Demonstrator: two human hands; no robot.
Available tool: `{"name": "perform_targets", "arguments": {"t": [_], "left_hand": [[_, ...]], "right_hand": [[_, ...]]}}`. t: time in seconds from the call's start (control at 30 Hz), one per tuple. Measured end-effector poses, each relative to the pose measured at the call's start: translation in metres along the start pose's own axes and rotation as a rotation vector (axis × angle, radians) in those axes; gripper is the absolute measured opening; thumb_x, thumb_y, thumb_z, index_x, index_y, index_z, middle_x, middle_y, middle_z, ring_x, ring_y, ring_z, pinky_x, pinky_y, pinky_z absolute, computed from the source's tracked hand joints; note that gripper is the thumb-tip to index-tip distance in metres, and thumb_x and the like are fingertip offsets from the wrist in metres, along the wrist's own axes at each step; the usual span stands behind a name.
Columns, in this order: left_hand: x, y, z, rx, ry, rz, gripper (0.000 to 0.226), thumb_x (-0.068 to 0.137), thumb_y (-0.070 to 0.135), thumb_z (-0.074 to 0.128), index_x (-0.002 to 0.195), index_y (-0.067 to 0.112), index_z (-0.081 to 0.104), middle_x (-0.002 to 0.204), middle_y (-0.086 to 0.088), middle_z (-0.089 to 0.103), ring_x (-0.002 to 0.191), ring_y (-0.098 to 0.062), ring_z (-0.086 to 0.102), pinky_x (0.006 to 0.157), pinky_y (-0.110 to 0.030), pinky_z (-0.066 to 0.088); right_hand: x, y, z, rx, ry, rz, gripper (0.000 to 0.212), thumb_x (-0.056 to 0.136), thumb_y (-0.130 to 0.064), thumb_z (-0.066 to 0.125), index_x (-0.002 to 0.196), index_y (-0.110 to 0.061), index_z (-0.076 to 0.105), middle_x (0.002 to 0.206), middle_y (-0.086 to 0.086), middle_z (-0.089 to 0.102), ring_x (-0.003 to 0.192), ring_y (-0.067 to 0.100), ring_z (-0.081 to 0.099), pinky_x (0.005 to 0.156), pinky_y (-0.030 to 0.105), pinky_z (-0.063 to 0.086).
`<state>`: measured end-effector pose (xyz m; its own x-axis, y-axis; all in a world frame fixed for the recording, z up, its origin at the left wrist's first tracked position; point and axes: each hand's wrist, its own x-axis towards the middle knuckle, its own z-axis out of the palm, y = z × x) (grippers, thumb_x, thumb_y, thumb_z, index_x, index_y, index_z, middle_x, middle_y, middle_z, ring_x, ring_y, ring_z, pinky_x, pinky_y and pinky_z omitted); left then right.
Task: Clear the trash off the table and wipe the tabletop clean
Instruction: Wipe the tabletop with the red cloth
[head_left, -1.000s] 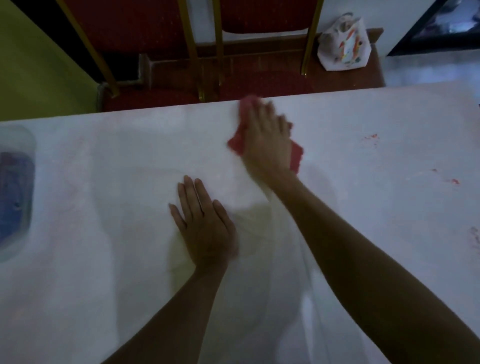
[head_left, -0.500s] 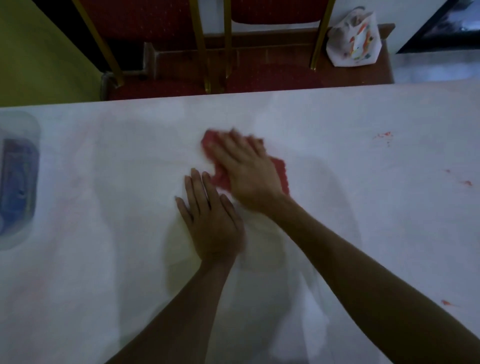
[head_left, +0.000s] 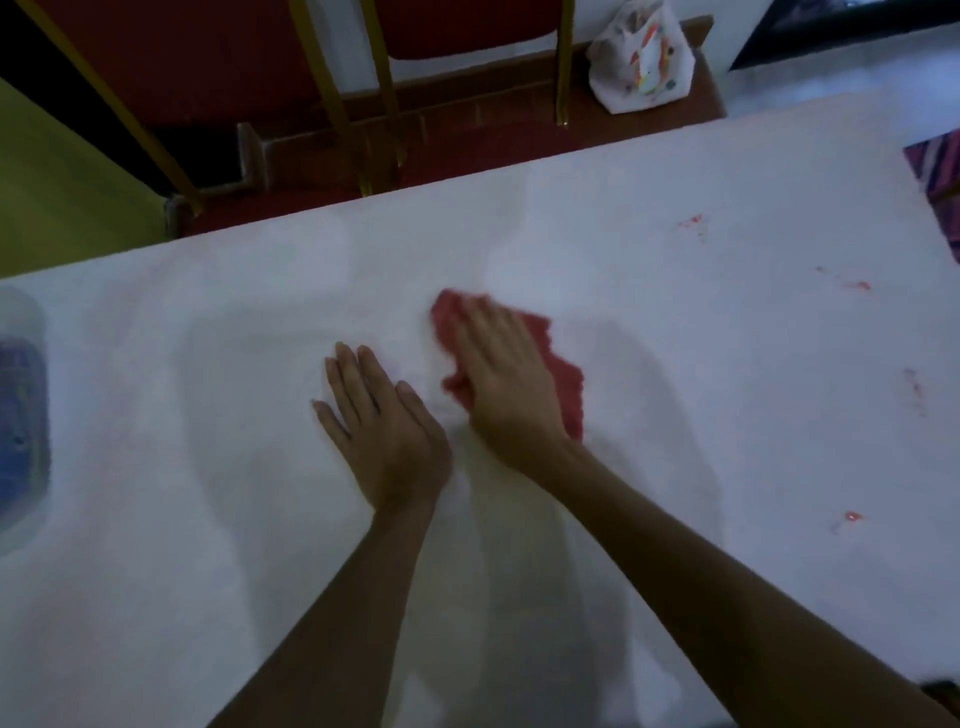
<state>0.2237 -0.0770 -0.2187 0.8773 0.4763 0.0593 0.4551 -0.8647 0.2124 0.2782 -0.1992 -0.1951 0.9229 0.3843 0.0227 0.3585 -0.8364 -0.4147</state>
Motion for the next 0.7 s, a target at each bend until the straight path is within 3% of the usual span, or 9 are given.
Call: {"name": "perform_targets", "arguments": {"t": [0.07,0.13,0.23,0.3,0.4,0.47,0.57,0.63,0.7], "left_hand": [[0.001,-0.001,0.001,-0.014,0.000,-0.003,0.053,0.104,0.026,0.026,0.153,0.003,0.028,0.163,-0.015,0.022,0.153,-0.028,0.014,0.122,-0.055,0.012],[0.002,0.006,-0.001,-0.053,0.014,-0.035,0.053,0.101,0.021,0.030,0.150,0.000,0.032,0.161,-0.019,0.025,0.151,-0.033,0.017,0.121,-0.057,0.012],[0.007,0.040,-0.006,-0.178,-0.005,-0.086,0.053,0.091,0.009,0.033,0.142,-0.004,0.042,0.157,-0.027,0.026,0.150,-0.040,0.018,0.119,-0.057,0.013],[0.007,0.083,-0.004,-0.225,-0.031,-0.002,0.048,0.093,0.006,0.037,0.141,0.002,0.046,0.160,-0.024,0.024,0.151,-0.035,0.015,0.121,-0.053,0.009],[-0.001,0.163,0.011,-0.270,-0.066,0.153,0.043,0.101,0.015,0.039,0.143,0.012,0.045,0.162,-0.014,0.024,0.153,-0.026,0.012,0.123,-0.046,0.006],[-0.015,0.203,0.024,-0.310,-0.099,0.200,0.044,0.103,0.021,0.040,0.146,0.012,0.044,0.162,-0.012,0.026,0.153,-0.025,0.013,0.125,-0.046,0.005],[-0.033,0.217,0.043,-0.190,-0.066,0.273,0.049,0.104,0.029,0.041,0.150,0.011,0.038,0.162,-0.014,0.024,0.153,-0.028,0.013,0.124,-0.050,0.009],[-0.035,0.213,0.048,-0.145,-0.025,0.303,0.048,0.106,0.030,0.035,0.150,0.011,0.038,0.161,-0.016,0.025,0.153,-0.029,0.013,0.123,-0.051,0.012],[-0.033,0.213,0.049,-0.125,-0.008,0.311,0.049,0.107,0.030,0.031,0.151,0.010,0.038,0.161,-0.016,0.025,0.153,-0.029,0.013,0.123,-0.052,0.013]], "right_hand": [[-0.019,0.018,-0.012,-0.068,-0.121,-0.234,0.064,0.101,-0.028,0.049,0.157,-0.015,0.020,0.165,0.005,0.013,0.152,0.018,0.000,0.121,0.036,-0.009],[-0.018,0.056,-0.031,-0.098,-0.149,-0.240,0.063,0.100,-0.024,0.046,0.157,-0.019,0.019,0.165,0.001,0.012,0.151,0.015,-0.002,0.120,0.033,-0.012],[-0.003,0.128,-0.062,-0.103,0.006,0.026,0.062,0.098,-0.026,0.047,0.156,-0.019,0.026,0.163,0.003,0.022,0.153,0.023,0.014,0.125,0.045,0.009],[0.008,0.169,-0.080,-0.102,0.106,0.291,0.064,0.099,-0.033,0.052,0.156,-0.019,0.026,0.163,0.004,0.025,0.152,0.025,0.016,0.123,0.050,0.018],[0.020,0.170,-0.083,-0.021,0.172,0.529,0.065,0.100,-0.040,0.050,0.156,-0.018,0.026,0.163,0.004,0.024,0.152,0.027,0.015,0.125,0.050,0.012],[0.011,0.158,-0.079,0.007,0.129,0.395,0.059,0.103,-0.043,0.035,0.156,-0.020,0.026,0.164,0.002,0.022,0.153,0.025,0.013,0.125,0.050,0.009],[-0.006,0.183,-0.095,0.005,-0.013,0.099,0.063,0.101,-0.048,0.015,0.155,-0.019,0.030,0.162,0.002,0.027,0.152,0.023,0.018,0.124,0.049,0.015],[0.001,0.221,-0.112,-0.008,0.004,0.147,0.076,0.094,-0.061,0.015,0.154,-0.018,0.032,0.160,0.006,0.033,0.150,0.028,0.025,0.123,0.048,0.018],[0.017,0.254,-0.126,-0.008,0.129,0.332,0.088,0.087,-0.070,0.020,0.153,-0.013,0.034,0.156,0.012,0.038,0.147,0.035,0.029,0.121,0.049,0.021]]}}
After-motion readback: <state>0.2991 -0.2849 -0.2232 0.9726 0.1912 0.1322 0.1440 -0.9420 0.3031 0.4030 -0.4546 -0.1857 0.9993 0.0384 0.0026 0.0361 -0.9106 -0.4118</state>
